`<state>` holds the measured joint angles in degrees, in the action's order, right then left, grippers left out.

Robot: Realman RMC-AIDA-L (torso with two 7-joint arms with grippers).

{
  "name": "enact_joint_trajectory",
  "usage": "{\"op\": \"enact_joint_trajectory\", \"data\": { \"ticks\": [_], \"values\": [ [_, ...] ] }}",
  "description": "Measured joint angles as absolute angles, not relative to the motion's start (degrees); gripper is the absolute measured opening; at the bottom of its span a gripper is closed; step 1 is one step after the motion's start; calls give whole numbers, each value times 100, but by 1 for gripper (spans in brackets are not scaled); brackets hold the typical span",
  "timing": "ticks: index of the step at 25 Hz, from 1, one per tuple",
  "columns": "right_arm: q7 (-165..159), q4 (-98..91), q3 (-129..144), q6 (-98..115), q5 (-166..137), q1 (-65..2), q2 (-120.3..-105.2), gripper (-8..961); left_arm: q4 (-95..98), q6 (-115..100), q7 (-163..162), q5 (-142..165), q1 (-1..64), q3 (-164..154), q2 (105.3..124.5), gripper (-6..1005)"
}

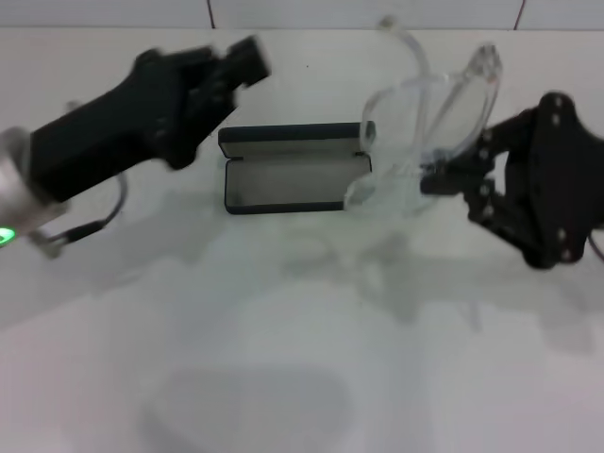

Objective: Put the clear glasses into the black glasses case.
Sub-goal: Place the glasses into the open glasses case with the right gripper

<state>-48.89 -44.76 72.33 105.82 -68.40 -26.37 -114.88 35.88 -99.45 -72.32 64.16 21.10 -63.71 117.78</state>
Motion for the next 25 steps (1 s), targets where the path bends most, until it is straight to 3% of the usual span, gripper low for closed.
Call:
{"op": "enact_joint_trajectory", "data": {
  "ticks": [4,8,13,18,22,24,25],
  "values": [
    [-6017,-5342,7022,9976,-7378,-2622,-11396,57,3951,-9962,-7564,6787,1749,-6321,11600,53],
    [-7576,-6520,6939,9236,-8738,-3041,-11306,58,4304,-9970,-7766,6965,1454,-6322,11570,54],
    [-9478,-7156,6921,9105,-10649,-4301,-11134,59,4735,-10012,-7982,7411,1336,-6321,11598,54],
    [-10499,-6424,6900,9446,-12104,-5779,-10973,61,4911,-10067,-8041,7781,1294,-6314,11581,54],
    [-10582,-5939,6839,9529,-12959,-6324,-11157,62,4963,-10092,-8041,7999,1221,-6311,11528,54],
    [-10569,-5722,6845,9451,-13612,-6597,-11433,63,5022,-10095,-8021,8140,1134,-6279,11484,54],
    [-10559,-5662,6890,9416,-13738,-6661,-11504,63,5047,-10092,-8011,8263,1098,-6212,11472,54]
  ]
}}
